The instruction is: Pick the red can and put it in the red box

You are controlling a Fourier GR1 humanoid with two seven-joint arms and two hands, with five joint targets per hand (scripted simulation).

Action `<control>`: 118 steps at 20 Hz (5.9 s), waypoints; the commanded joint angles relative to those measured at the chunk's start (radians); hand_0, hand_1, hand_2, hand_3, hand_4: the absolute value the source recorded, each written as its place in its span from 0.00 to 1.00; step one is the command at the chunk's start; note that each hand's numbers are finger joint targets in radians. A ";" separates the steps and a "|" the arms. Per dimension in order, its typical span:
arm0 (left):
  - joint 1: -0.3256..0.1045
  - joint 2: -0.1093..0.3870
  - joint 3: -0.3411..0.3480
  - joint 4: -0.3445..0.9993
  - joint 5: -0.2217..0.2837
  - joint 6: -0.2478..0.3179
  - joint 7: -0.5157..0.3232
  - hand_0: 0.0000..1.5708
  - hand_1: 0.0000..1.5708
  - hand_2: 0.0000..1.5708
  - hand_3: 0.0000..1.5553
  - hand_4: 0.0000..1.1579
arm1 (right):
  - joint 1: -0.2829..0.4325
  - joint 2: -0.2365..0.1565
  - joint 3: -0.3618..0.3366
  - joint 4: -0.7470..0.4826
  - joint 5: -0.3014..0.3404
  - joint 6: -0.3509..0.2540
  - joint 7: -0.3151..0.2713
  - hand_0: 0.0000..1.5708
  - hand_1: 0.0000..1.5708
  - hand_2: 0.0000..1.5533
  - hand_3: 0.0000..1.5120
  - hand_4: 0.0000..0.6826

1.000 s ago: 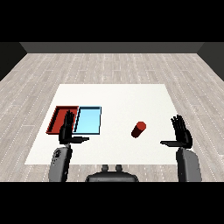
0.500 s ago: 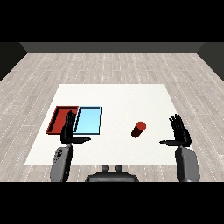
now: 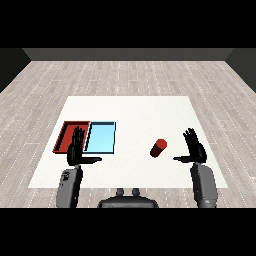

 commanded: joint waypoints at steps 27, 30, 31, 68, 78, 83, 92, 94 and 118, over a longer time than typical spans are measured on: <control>0.021 -0.002 0.009 0.028 0.021 -0.017 -0.043 0.00 0.00 0.00 0.00 0.00 | -0.181 0.084 0.072 0.465 0.066 0.014 -0.193 0.00 0.00 0.00 0.00 0.00; -0.019 0.014 0.016 -0.052 0.017 0.020 0.071 0.00 0.00 0.00 0.00 0.00 | -0.226 0.086 0.071 0.447 0.036 -0.001 -0.110 0.00 0.00 0.00 0.00 0.00; 0.017 -0.001 -0.013 -0.030 -0.006 0.008 0.029 0.00 0.00 0.00 0.00 0.00 | -0.160 0.107 0.105 0.382 0.053 -0.002 -0.122 0.00 0.00 0.00 0.00 0.00; -0.007 -0.022 -0.015 -0.013 -0.026 0.042 -0.011 0.00 0.00 0.00 0.00 0.00 | -0.336 0.238 0.160 0.571 0.175 -0.403 -0.127 0.94 0.94 0.94 0.93 0.88; 0.056 -0.033 -0.054 -0.073 -0.016 0.022 -0.004 0.00 0.00 0.00 0.00 0.00 | -0.288 0.190 0.201 0.416 0.196 -0.368 -0.097 0.92 0.92 0.93 0.91 0.89; -0.079 -0.032 -0.049 0.058 -0.039 0.039 0.015 0.00 0.00 0.00 0.00 0.00 | -0.263 0.152 0.215 0.277 0.204 -0.353 -0.073 0.90 0.90 0.92 0.91 0.91; -0.031 -0.042 -0.119 -0.003 -0.056 0.037 0.084 0.00 0.00 0.00 0.00 0.00 | -0.104 0.156 0.247 -0.208 0.125 -0.340 0.126 0.93 0.93 0.92 0.92 0.96; -0.032 -0.043 -0.172 -0.013 -0.062 0.068 0.110 0.00 0.00 0.00 0.00 0.00 | -0.134 0.192 0.269 -0.167 0.163 -0.377 0.107 0.92 0.92 0.92 0.92 0.95; -0.236 -0.043 -0.400 0.344 0.085 0.244 0.070 0.00 0.00 0.00 0.00 0.00 | -0.344 0.257 0.808 -0.008 0.004 -0.972 0.032 0.93 0.93 0.93 0.91 0.93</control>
